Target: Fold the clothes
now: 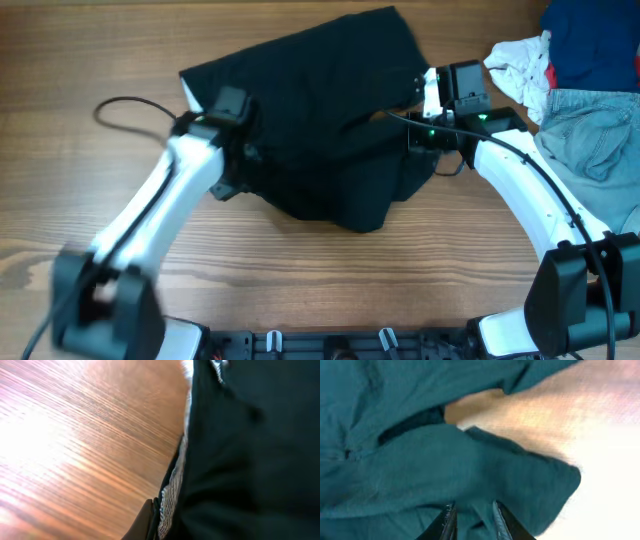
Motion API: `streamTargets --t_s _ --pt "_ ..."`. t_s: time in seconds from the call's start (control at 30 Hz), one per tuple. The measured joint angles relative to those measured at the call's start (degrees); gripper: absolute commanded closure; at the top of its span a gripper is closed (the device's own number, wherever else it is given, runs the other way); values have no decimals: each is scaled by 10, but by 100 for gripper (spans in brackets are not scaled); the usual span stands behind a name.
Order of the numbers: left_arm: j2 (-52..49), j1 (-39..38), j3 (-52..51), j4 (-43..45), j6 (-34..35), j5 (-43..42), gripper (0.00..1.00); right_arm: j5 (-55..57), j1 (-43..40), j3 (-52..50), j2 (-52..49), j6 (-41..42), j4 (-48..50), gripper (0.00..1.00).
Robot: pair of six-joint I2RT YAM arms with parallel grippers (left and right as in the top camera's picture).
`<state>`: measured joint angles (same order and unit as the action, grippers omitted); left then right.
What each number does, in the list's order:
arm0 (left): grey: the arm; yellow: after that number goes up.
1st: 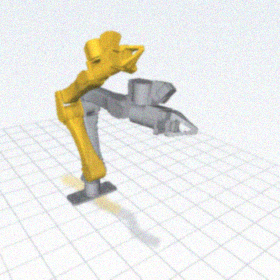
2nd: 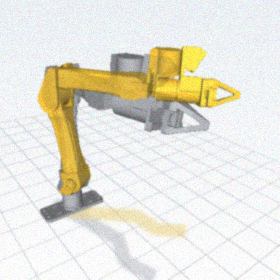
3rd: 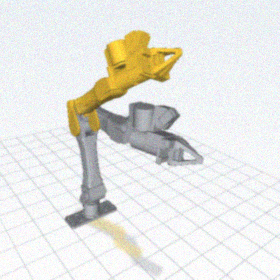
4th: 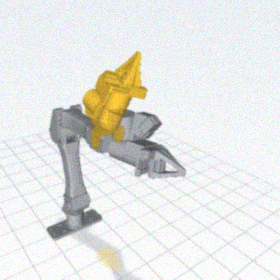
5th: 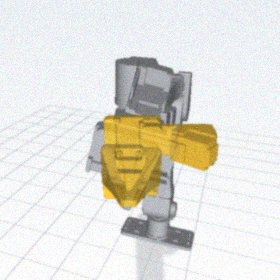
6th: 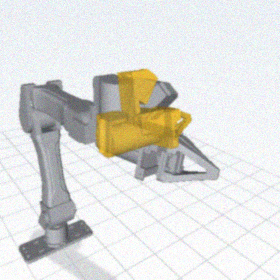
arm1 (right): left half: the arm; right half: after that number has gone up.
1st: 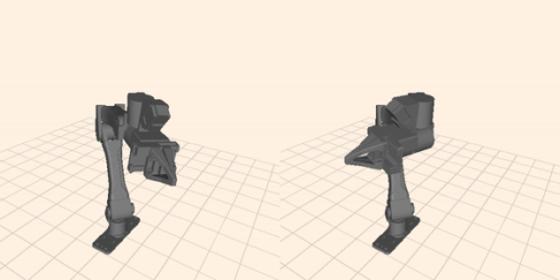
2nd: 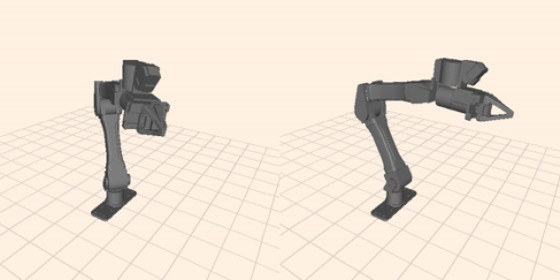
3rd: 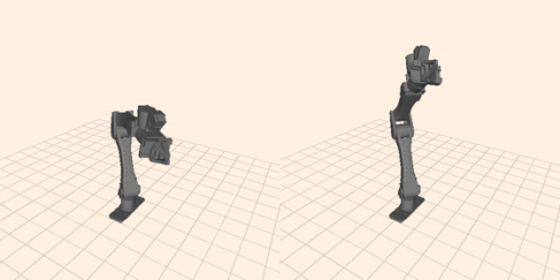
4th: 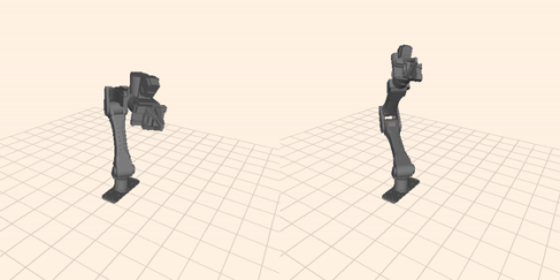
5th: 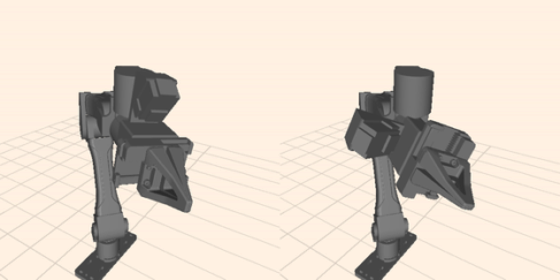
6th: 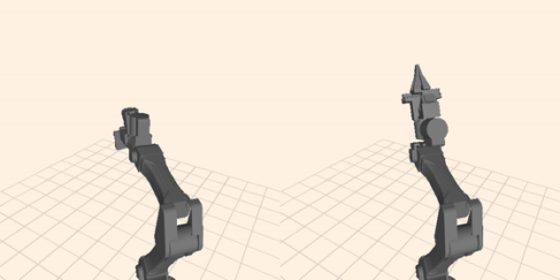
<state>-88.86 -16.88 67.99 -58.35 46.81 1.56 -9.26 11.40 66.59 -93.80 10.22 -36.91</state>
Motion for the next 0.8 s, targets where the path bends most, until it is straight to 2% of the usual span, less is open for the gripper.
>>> streamTargets --t_s 0.17,0.3,0.4,0.53,0.7,0.8 --pt "102 0 0 35 0 3 96 -31 0 0 0 2 -17 76" --pt "94 0 0 106 0 19 96 -42 0 0 0 2 -17 75" --pt "49 0 0 168 0 34 96 -45 0 0 0 2 -16 75" --pt "-62 0 0 265 -1 66 87 -48 0 0 0 2 -17 75" --pt "-181 8 -1 393 0 101 90 -49 0 0 0 2 -11 75" --pt "-196 21 -3 430 0 106 89 -49 0 0 0 2 -10 76"
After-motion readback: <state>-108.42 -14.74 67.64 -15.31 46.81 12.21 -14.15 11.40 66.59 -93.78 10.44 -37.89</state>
